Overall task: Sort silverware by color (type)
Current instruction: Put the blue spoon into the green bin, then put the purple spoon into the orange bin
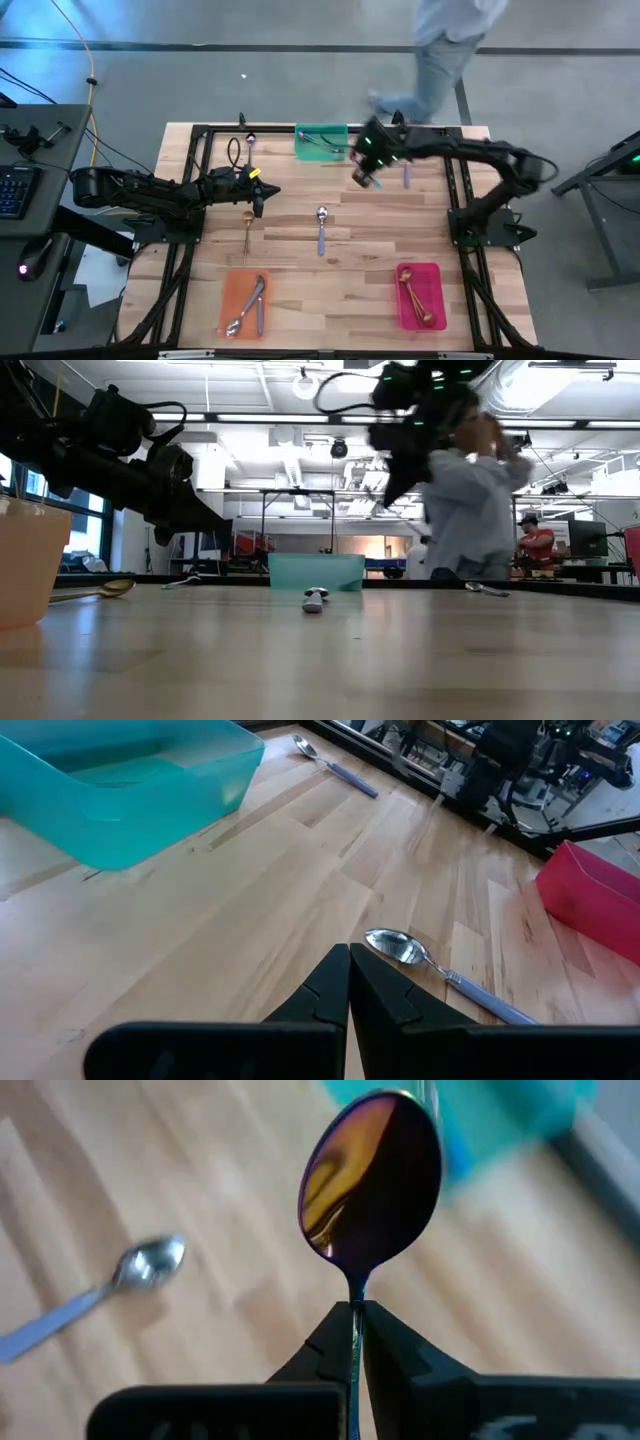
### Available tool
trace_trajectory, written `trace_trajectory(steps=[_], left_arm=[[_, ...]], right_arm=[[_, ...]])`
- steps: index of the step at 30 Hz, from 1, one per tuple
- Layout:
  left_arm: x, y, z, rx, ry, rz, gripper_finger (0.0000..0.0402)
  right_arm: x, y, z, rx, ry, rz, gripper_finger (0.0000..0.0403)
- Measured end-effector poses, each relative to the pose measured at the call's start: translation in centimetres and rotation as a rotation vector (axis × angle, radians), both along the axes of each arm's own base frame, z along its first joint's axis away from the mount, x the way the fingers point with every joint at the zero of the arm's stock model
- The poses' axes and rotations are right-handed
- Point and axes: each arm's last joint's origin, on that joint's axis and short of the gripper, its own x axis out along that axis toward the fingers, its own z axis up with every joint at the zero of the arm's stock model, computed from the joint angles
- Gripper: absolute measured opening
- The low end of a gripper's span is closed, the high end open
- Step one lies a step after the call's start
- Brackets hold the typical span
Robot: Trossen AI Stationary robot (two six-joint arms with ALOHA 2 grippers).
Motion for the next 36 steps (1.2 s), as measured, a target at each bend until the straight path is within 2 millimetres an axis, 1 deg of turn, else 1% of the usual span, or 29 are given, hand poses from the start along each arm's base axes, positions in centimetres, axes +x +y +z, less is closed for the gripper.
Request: trace_trajectory(steps=[4,8,11,14,18,23,25,27,29,32,34,36], left_arm=[[0.0,0.0,0.0,0.002,0.001,-0.001,0.0000],[0.0,0.0,0.0,0.002,0.002,-0.002,0.0000],[0.0,0.0,0.0,0.002,0.003,-0.002,0.0000],[0.0,0.0,0.0,0.002,0.004,-0.002,0.0000],[0.0,0.0,-0.1,0.001,0.006,-0.002,0.0000],[0.0,0.0,-0.1,0.000,0.008,-0.002,0.0000],[0.0,0.0,-0.1,0.001,0.008,-0.002,0.0000],[0.0,0.0,-0.1,0.001,0.008,-0.002,0.0000],[0.0,0.0,-0.1,0.001,0.008,-0.003,0.0000],[0.0,0.0,-0.1,0.009,0.011,-0.006,0.0000],[0.0,0.0,-0.1,0.010,0.011,-0.006,0.0000],[0.0,0.0,-0.1,0.013,0.012,-0.007,0.0000]], right_arm=[[4.0,-4.0,1.3,-0.096,0.027,0.105,0.0000],[7.3,-7.7,1.6,-0.162,0.036,0.157,0.0000],[9.4,-10.2,1.4,-0.192,0.021,0.174,0.0000],[10.8,-12.4,0.2,-0.150,0.011,0.191,0.0000],[12.0,-14.4,-2.5,-0.084,0.052,0.194,0.0000],[12.7,-15.8,-5.7,-0.013,0.096,0.220,0.0000],[12.8,-16.0,-6.6,-0.002,0.106,0.220,0.0001],[12.9,-16.1,-7.0,0.003,0.113,0.221,0.0007],[12.9,-16.0,-7.1,0.000,0.115,0.230,0.0024],[13.0,-15.8,-6.6,-0.025,0.119,0.236,0.0063],[12.9,-15.6,-5.6,-0.045,0.108,0.235,0.0090],[12.6,-15.3,-4.1,-0.061,0.087,0.236,0.0108]])
